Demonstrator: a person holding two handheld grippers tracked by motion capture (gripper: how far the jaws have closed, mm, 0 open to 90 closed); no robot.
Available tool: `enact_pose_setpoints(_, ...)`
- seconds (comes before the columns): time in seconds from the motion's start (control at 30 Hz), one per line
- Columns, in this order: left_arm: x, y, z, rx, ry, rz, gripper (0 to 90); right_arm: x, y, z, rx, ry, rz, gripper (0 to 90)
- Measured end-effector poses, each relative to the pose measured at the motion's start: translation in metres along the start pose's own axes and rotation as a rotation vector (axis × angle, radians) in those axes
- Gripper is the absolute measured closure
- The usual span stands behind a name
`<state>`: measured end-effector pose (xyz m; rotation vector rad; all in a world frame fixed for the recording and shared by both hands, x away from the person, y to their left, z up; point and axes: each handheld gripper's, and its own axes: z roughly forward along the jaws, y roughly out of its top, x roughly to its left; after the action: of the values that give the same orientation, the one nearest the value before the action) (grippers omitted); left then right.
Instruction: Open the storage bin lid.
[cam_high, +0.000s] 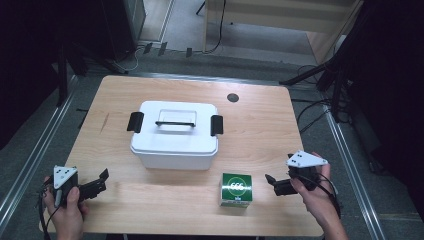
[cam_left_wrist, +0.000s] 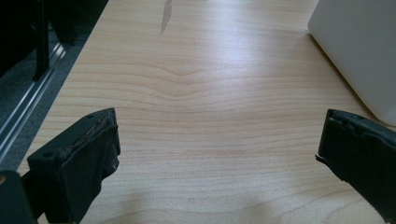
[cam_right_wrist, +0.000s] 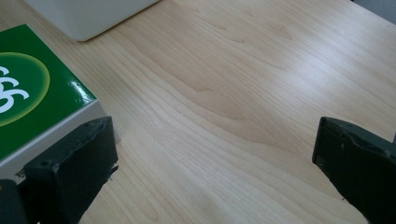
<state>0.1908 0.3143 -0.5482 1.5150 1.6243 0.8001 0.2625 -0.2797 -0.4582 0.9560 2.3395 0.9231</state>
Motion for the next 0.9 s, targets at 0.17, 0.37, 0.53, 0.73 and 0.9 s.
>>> enact_pose_setpoints(0.17,0.001,-0.001,0.002,0.005,-0.001,-0.005,0.0,-0.001,0.01,0.005,0.023,0.017,-0.031,0.0)
enact_pose_setpoints(0.37,-0.003,-0.002,0.004,0.012,0.006,0.019,0.0,-0.005,0.023,0.009,0.05,0.048,-0.073,0.0)
enact_pose_setpoints(0.53,-0.003,-0.002,0.004,0.012,0.005,0.024,0.0,-0.01,0.038,0.011,0.086,0.096,-0.126,0.0)
enact_pose_setpoints(0.73,-0.005,-0.003,0.004,0.016,0.007,0.037,0.0,-0.01,0.054,0.01,0.115,0.142,-0.197,0.0)
enact_pose_setpoints(0.9,-0.005,-0.003,0.004,0.015,0.006,0.038,0.0,-0.011,0.07,0.01,0.129,0.17,-0.259,2.7)
